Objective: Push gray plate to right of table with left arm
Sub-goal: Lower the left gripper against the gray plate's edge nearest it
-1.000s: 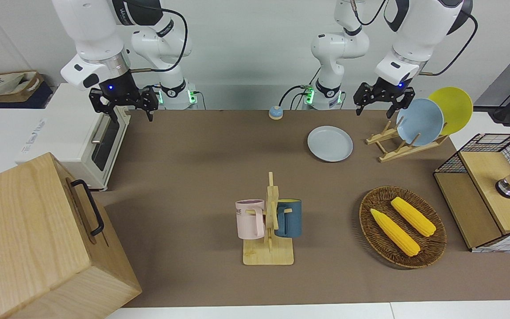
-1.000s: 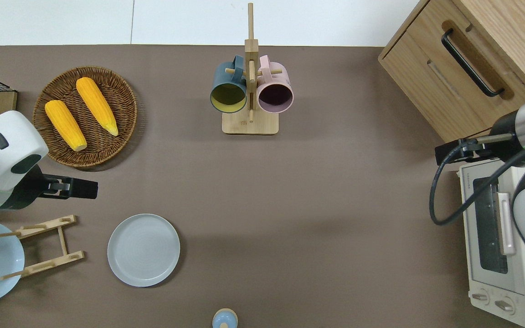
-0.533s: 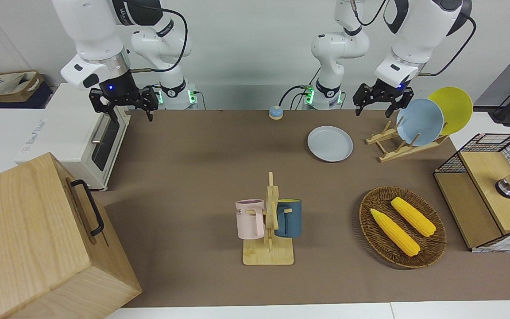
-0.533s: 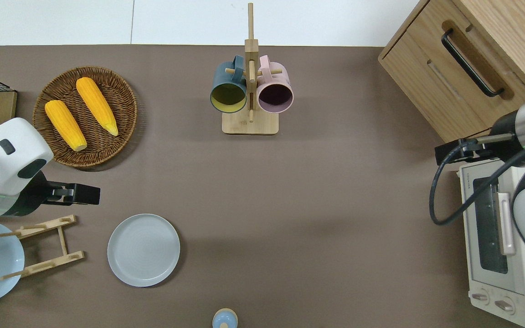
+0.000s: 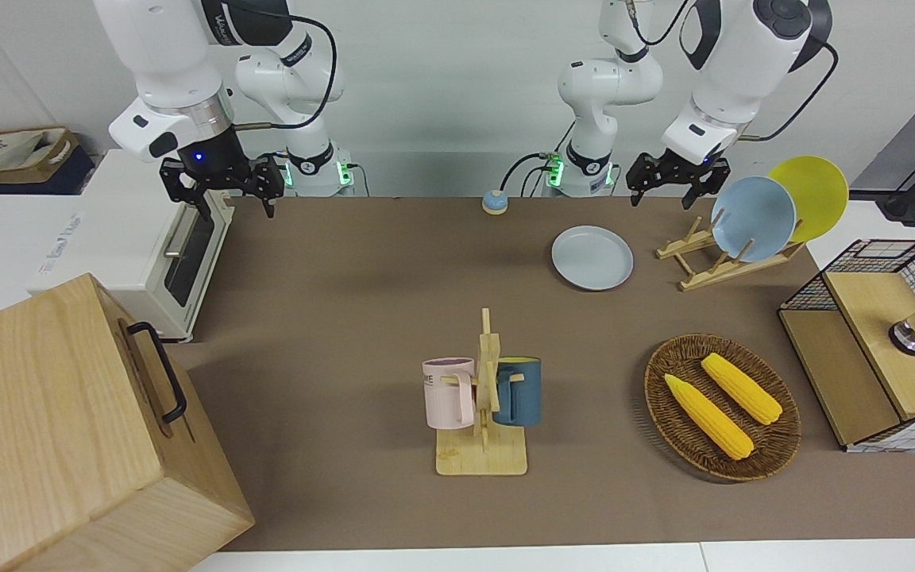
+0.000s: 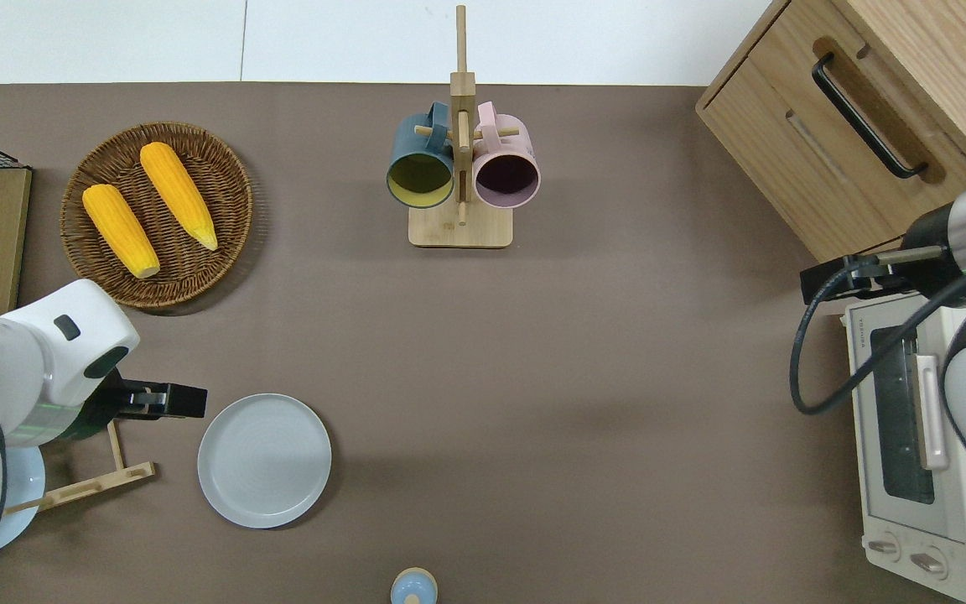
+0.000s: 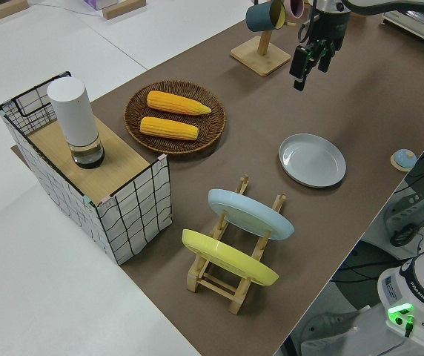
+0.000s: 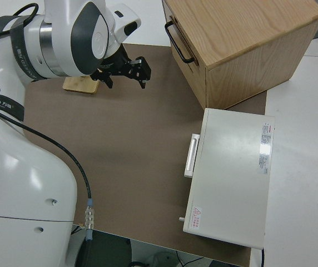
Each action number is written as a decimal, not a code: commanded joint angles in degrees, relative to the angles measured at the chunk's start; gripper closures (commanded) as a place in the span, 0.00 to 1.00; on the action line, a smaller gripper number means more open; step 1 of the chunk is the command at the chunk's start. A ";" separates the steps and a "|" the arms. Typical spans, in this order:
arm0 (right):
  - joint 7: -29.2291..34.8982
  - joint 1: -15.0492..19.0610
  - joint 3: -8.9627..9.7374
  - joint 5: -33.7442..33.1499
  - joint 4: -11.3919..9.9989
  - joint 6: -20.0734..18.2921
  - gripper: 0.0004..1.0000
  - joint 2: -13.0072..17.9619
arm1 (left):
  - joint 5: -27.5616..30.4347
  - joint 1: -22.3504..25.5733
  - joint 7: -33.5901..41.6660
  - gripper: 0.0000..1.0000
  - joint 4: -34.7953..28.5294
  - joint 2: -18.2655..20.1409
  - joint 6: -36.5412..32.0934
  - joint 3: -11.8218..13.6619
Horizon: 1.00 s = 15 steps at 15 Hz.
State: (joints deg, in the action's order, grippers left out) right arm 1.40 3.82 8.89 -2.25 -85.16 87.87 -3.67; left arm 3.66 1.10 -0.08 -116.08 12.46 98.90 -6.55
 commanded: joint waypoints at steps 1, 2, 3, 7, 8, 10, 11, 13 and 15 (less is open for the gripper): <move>0.18 0.04 -0.01 0.40 0.08 -0.59 0.02 0.33 | -0.93 0.05 -0.19 0.01 -9.23 4.76 6.21 -0.04; 0.18 0.04 -0.01 0.40 0.16 -0.59 0.02 0.33 | -0.93 0.05 -0.19 0.01 -11.25 5.55 7.53 -0.04; 0.18 0.04 -0.01 0.40 0.08 -0.59 0.02 0.33 | -0.93 0.05 -0.19 0.01 -13.44 6.51 9.02 -0.04; 0.18 0.04 -0.01 0.40 0.08 -0.59 0.02 0.33 | -0.93 0.05 -0.01 0.01 -20.84 10.38 13.77 -0.04; 0.18 0.04 -0.01 0.40 0.16 -0.59 0.02 0.33 | -0.93 0.05 -0.01 0.01 -21.81 10.82 14.30 -0.04; 0.18 0.04 -0.01 0.40 0.16 -0.59 0.02 0.33 | -0.93 0.05 -0.01 0.01 -23.83 11.61 15.79 -0.04; 0.18 0.04 -0.01 0.40 0.08 -0.59 0.02 0.33 | -0.93 0.05 -0.01 0.01 -24.97 11.97 17.02 -0.04; 0.18 0.04 -0.01 0.40 0.08 -0.59 0.02 0.33 | -0.93 0.31 0.69 0.01 -27.43 12.76 19.22 -0.04; 0.27 0.04 -0.01 0.40 0.08 -0.59 0.02 0.33 | -0.93 1.10 2.01 0.01 -29.10 12.76 20.89 -0.04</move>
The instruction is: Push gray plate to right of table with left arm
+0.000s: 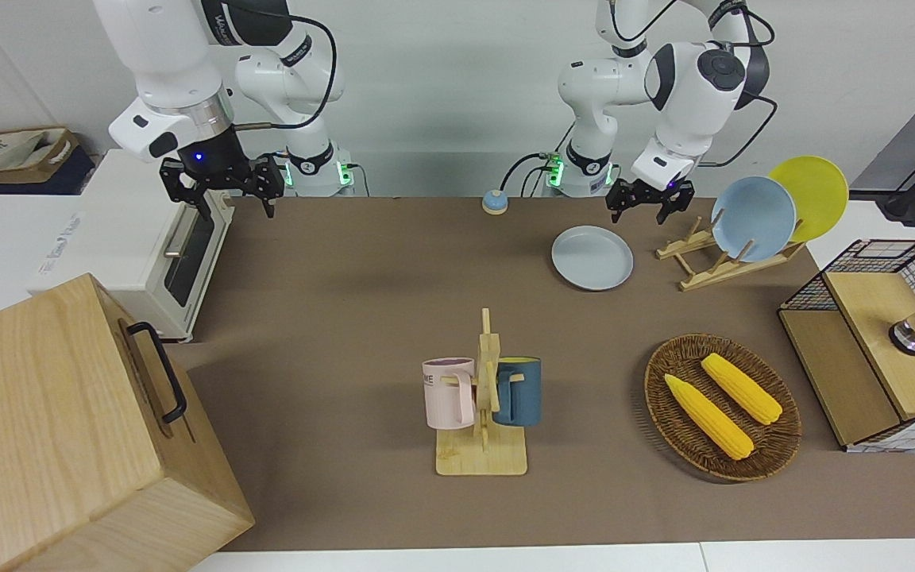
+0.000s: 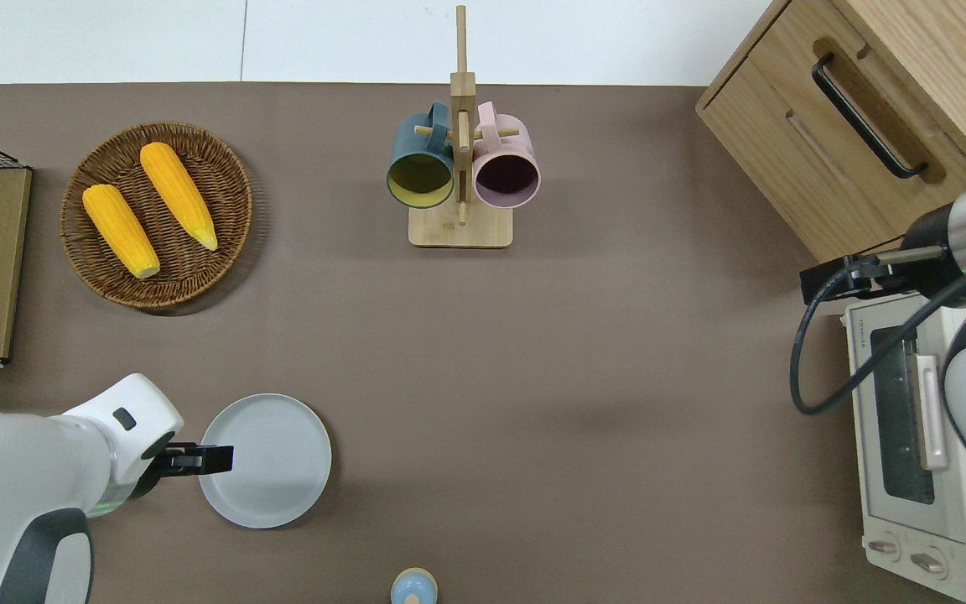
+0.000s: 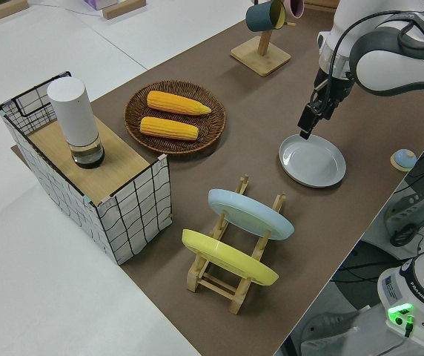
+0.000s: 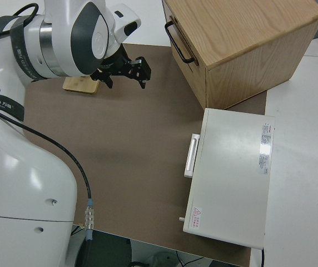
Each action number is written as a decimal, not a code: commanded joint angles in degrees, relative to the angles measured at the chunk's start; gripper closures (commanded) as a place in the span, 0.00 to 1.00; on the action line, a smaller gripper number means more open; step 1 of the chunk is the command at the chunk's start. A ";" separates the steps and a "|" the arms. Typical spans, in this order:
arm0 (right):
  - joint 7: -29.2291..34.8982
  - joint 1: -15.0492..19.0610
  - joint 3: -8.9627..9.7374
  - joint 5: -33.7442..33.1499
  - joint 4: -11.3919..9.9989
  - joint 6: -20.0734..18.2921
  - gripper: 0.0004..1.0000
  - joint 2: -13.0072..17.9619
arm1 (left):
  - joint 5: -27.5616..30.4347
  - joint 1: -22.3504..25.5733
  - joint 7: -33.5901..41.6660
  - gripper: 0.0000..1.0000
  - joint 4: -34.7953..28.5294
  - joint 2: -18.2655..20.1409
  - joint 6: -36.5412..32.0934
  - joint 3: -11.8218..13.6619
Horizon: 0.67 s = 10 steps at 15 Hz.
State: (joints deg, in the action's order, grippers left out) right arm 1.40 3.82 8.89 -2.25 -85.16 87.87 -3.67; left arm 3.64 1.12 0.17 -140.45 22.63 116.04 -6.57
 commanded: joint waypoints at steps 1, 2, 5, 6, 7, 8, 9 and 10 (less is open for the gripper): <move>0.18 0.04 -0.01 0.40 0.08 -0.59 0.02 0.33 | -0.91 1.07 2.02 0.01 -6.05 2.59 5.24 -0.02; 0.18 0.04 -0.01 0.40 0.08 -0.59 0.02 0.33 | -0.91 1.16 2.11 0.01 -7.37 2.59 7.25 -0.02; 0.18 0.04 -0.01 0.40 0.08 -0.59 0.02 0.33 | -0.91 1.16 2.12 0.00 -10.18 1.72 12.44 -0.02; 0.18 0.04 -0.01 0.40 0.08 -0.59 0.02 0.33 | -0.91 1.25 2.20 0.01 -11.24 1.19 14.46 -0.02; 0.18 0.04 -0.01 0.40 0.08 -0.59 0.02 0.33 | -0.91 1.60 2.55 0.01 -12.29 0.92 16.31 -0.02; 0.18 0.04 -0.01 0.40 0.08 -0.59 0.02 0.33 | -0.91 2.90 3.60 0.01 -13.17 0.57 17.98 -0.02; 0.18 0.04 -0.01 0.40 0.08 -0.59 0.02 0.33 | -0.91 3.70 5.09 0.01 -13.79 -0.04 19.30 -0.02; 0.18 0.04 -0.01 0.40 0.08 -0.59 0.02 0.33 | -0.91 4.06 6.06 0.01 -14.23 -0.74 20.45 -0.02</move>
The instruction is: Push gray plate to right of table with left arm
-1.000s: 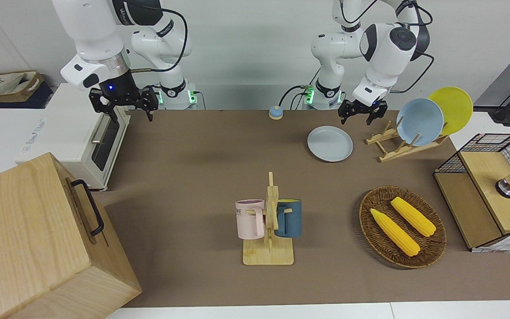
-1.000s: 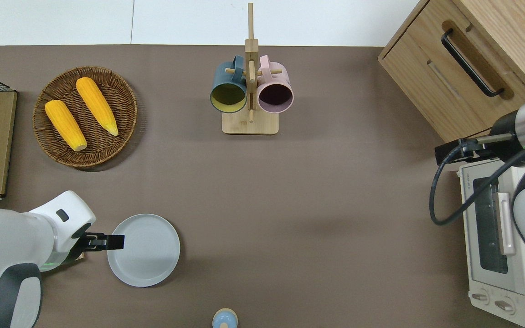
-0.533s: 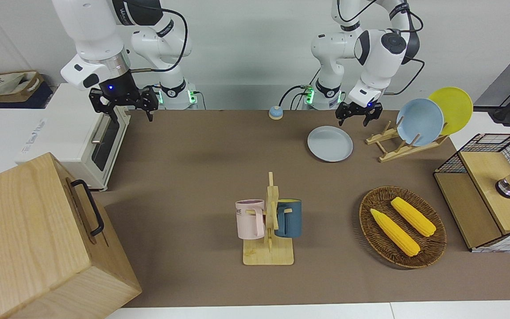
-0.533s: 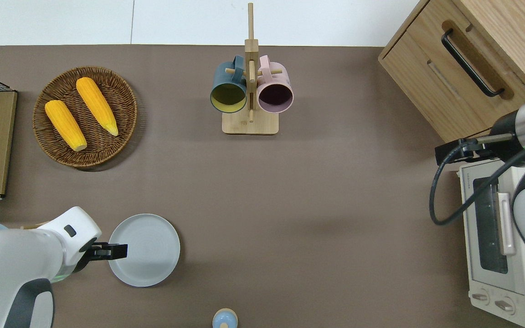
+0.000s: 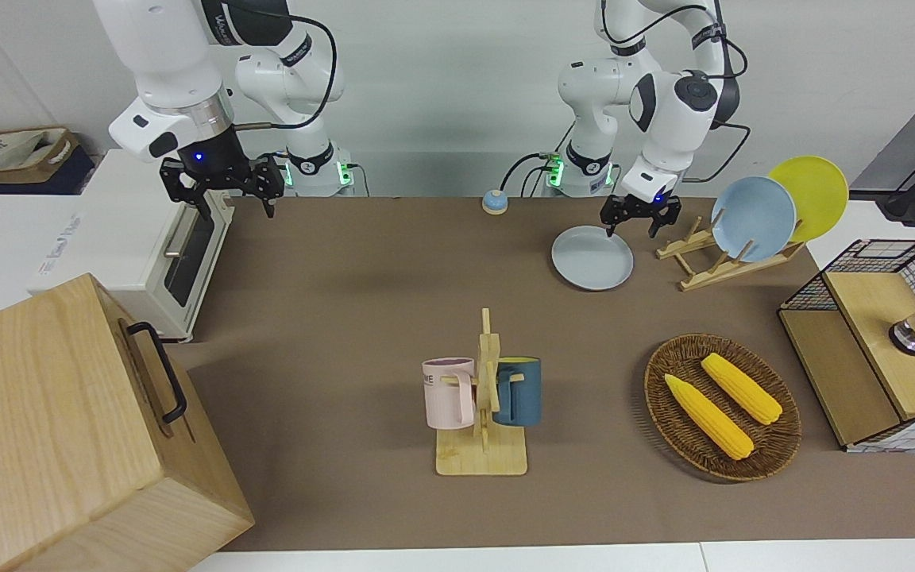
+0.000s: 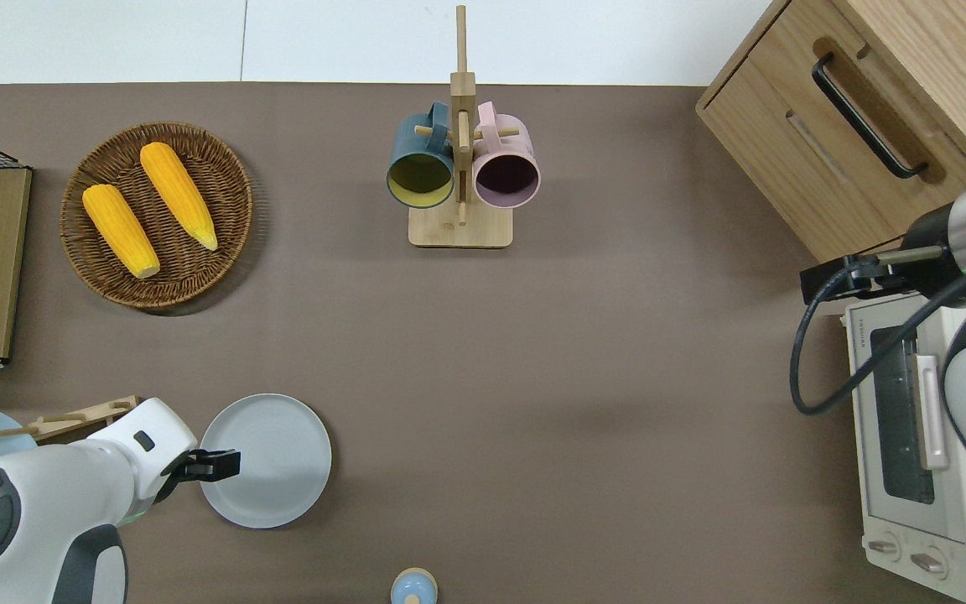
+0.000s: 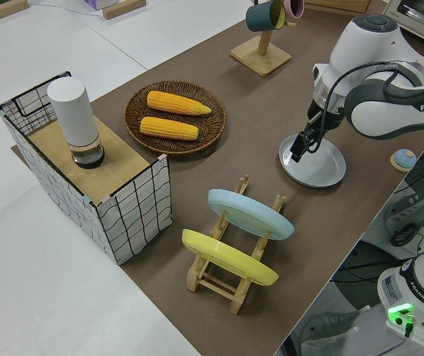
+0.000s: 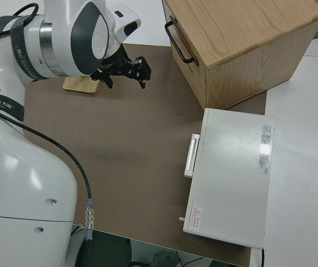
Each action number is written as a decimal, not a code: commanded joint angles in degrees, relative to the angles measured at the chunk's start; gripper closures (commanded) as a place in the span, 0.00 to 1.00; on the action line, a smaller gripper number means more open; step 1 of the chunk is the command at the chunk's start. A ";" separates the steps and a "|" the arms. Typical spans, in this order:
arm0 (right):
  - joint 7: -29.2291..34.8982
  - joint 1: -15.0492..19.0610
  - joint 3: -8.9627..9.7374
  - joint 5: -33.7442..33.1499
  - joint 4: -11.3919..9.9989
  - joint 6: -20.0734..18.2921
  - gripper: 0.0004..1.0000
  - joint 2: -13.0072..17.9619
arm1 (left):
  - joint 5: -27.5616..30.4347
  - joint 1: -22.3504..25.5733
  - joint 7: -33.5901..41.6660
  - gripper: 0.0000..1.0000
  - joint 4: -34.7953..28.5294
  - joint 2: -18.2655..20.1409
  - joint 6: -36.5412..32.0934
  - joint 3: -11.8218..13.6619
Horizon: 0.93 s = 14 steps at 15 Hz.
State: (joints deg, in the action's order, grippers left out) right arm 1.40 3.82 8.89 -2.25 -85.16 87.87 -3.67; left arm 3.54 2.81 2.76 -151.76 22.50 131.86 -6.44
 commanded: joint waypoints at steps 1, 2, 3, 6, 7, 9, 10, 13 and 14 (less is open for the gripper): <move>0.18 0.04 -0.01 0.40 0.08 -0.59 0.02 0.33 | -0.82 2.46 3.57 0.01 -3.54 -1.66 6.55 -0.15; 0.18 0.04 -0.01 0.40 0.08 -0.59 0.02 0.33 | -0.82 2.46 3.57 0.01 -4.68 -2.71 9.44 -0.15; 0.18 0.04 -0.01 0.40 0.08 -0.59 0.02 0.33 | -0.82 2.46 3.57 0.01 -5.73 -3.77 12.08 -0.15; 0.18 0.04 -0.01 0.40 0.08 -0.59 0.02 0.33 | -0.82 2.38 3.48 0.01 -6.71 -7.37 16.76 -0.15; 0.18 0.04 -0.01 0.40 0.08 -0.59 0.02 0.33 | -0.82 2.38 3.48 0.01 -6.71 -7.99 17.38 -0.15; 0.27 0.04 -0.01 0.40 0.08 -0.59 0.02 0.33 | -0.82 2.38 3.57 0.01 -6.97 -8.61 18.17 -0.15; 0.18 0.04 -0.01 0.40 0.08 -0.59 0.02 0.33 | -0.82 2.38 3.57 0.01 -6.97 -8.61 18.17 -0.15; 0.18 0.04 -0.01 0.40 0.08 -0.59 0.02 0.33 | -0.73 2.29 3.48 0.01 -6.97 -8.61 18.17 -0.15; 0.18 0.04 -0.01 0.40 0.08 -0.59 0.02 0.33 | -0.73 2.29 3.48 0.01 -6.97 -8.61 18.17 -0.15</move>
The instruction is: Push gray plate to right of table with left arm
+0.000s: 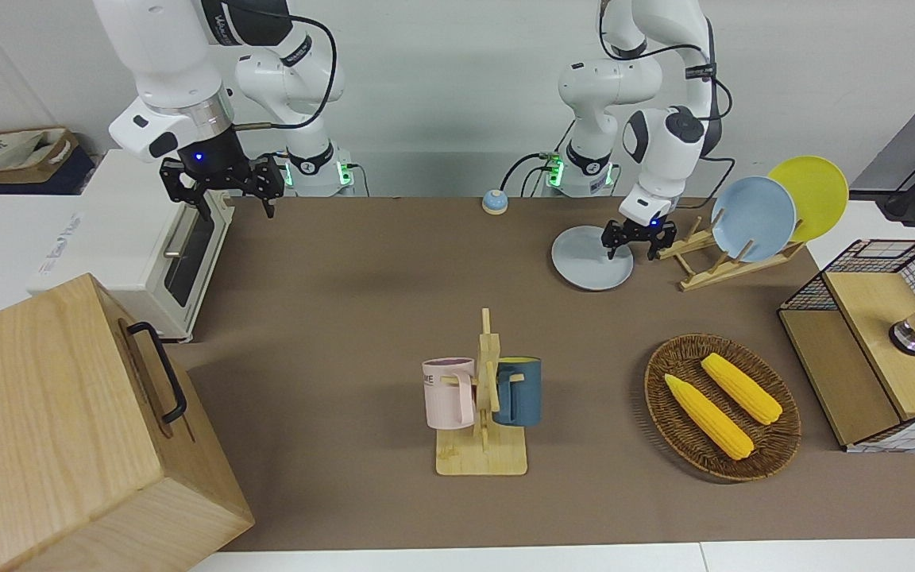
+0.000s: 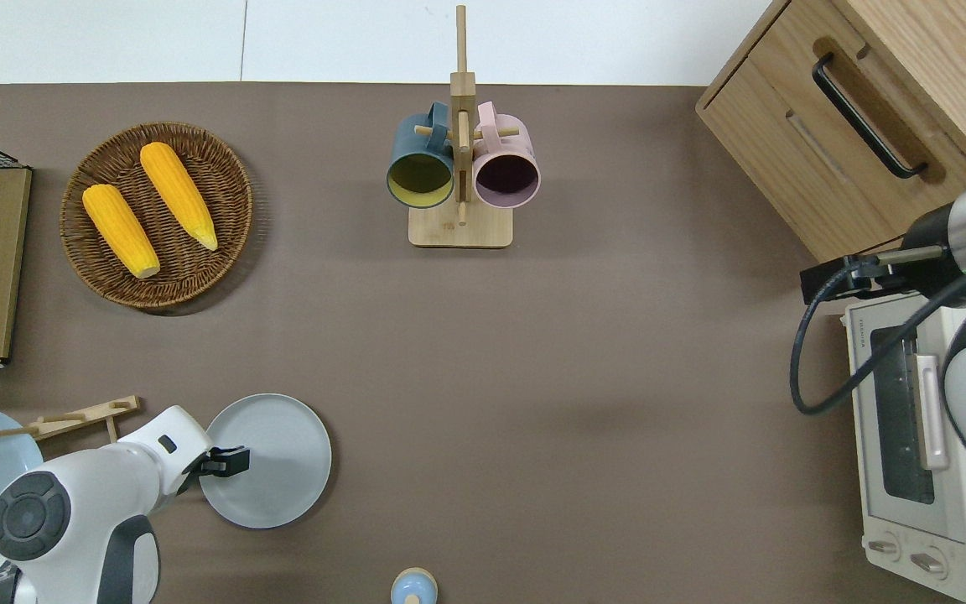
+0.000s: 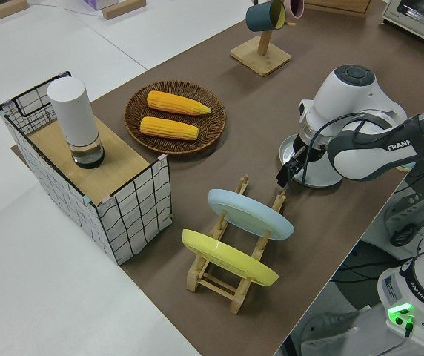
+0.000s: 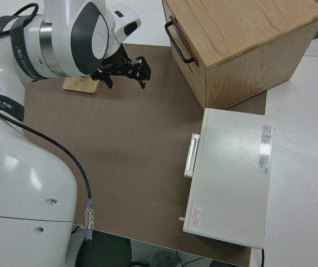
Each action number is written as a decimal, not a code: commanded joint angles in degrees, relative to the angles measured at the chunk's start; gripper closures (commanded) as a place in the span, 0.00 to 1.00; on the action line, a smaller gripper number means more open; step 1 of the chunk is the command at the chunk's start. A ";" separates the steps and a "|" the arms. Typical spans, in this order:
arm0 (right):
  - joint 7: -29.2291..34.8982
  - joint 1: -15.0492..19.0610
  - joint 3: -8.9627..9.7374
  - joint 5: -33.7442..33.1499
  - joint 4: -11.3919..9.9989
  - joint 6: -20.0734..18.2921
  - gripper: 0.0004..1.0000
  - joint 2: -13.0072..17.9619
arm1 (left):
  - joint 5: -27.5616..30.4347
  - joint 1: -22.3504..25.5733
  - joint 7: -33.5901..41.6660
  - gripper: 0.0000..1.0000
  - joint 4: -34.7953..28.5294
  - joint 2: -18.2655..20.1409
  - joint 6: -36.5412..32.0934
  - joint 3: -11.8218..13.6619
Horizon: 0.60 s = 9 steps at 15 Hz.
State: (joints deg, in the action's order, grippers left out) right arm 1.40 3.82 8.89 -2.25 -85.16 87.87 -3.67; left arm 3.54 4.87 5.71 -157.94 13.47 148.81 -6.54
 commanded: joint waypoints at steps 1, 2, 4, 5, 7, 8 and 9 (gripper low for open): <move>0.18 0.04 -0.01 0.40 0.08 -0.59 0.02 0.33 | -0.73 0.14 0.53 0.01 -0.70 0.42 1.22 -0.05; 0.18 0.04 -0.01 0.40 0.08 -0.59 0.02 0.33 | -0.73 0.14 0.53 0.01 -0.70 0.42 1.13 -0.05; 0.18 0.04 -0.01 0.40 0.08 -0.59 0.02 0.33 | -0.73 0.06 0.53 0.06 -0.61 0.59 0.87 -0.05; 0.18 0.04 -0.01 0.40 0.08 -0.59 0.02 0.33 | -0.73 -0.21 0.35 0.11 -0.52 0.68 0.61 -0.14; 0.18 0.04 -0.01 0.40 0.08 -0.59 0.02 0.33 | -0.64 -0.38 -0.18 0.29 -0.26 0.94 0.52 -0.14; 0.18 0.04 -0.01 0.40 0.08 -0.59 0.02 0.33 | -0.38 -0.47 -0.18 0.40 -0.17 1.21 0.34 -0.14; 0.18 0.04 -0.01 0.40 0.08 -0.59 0.02 0.33 | -0.38 -0.30 -0.09 0.50 0.09 1.47 0.17 -0.05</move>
State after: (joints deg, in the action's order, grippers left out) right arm 1.40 3.82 8.89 -2.25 -85.16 87.87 -3.67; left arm 3.54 4.82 5.73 -157.75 13.56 148.83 -6.76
